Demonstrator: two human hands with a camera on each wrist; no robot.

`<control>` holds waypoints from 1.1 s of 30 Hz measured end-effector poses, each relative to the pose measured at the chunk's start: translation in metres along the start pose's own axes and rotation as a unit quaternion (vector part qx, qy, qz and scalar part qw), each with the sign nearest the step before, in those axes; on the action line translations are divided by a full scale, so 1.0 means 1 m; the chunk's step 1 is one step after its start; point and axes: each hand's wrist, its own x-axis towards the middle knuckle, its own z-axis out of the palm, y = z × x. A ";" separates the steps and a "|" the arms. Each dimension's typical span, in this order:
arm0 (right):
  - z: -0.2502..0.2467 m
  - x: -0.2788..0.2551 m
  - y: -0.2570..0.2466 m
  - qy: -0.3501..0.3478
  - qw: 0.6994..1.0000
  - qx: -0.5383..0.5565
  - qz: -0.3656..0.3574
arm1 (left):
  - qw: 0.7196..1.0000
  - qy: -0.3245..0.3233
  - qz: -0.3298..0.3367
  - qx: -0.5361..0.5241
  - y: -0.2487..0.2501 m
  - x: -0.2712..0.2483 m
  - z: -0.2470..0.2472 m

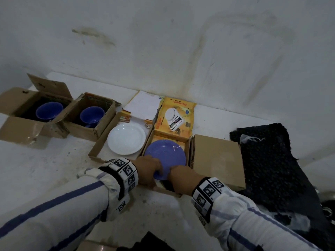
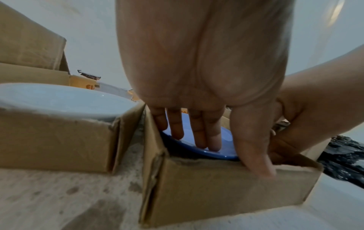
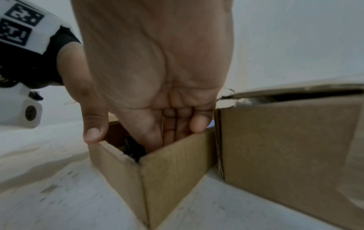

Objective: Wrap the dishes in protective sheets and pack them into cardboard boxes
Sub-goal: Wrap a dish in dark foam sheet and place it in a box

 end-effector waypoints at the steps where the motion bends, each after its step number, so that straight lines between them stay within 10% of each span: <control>1: 0.000 -0.002 0.001 -0.003 1.000 0.001 0.005 | 1.000 0.000 -0.004 -0.005 0.000 0.000 0.000; 7: -0.013 -0.001 0.011 -0.023 0.999 0.034 0.015 | 0.999 -0.020 -0.032 0.003 0.018 0.010 -0.009; 11: -0.036 -0.023 0.047 0.186 0.976 0.105 0.030 | 0.994 0.075 0.016 -0.080 0.054 0.024 -0.035; 16: -0.037 -0.053 0.133 0.272 0.924 0.206 0.171 | 0.974 0.149 0.053 -0.163 0.106 0.063 -0.063; 23: 0.012 -0.085 0.224 0.167 0.909 0.154 0.351 | 0.974 0.141 0.049 -0.172 0.169 0.120 -0.069; 33: 0.030 -0.088 0.247 0.236 0.912 0.190 0.275 | 0.968 0.165 0.051 -0.180 0.210 0.146 -0.073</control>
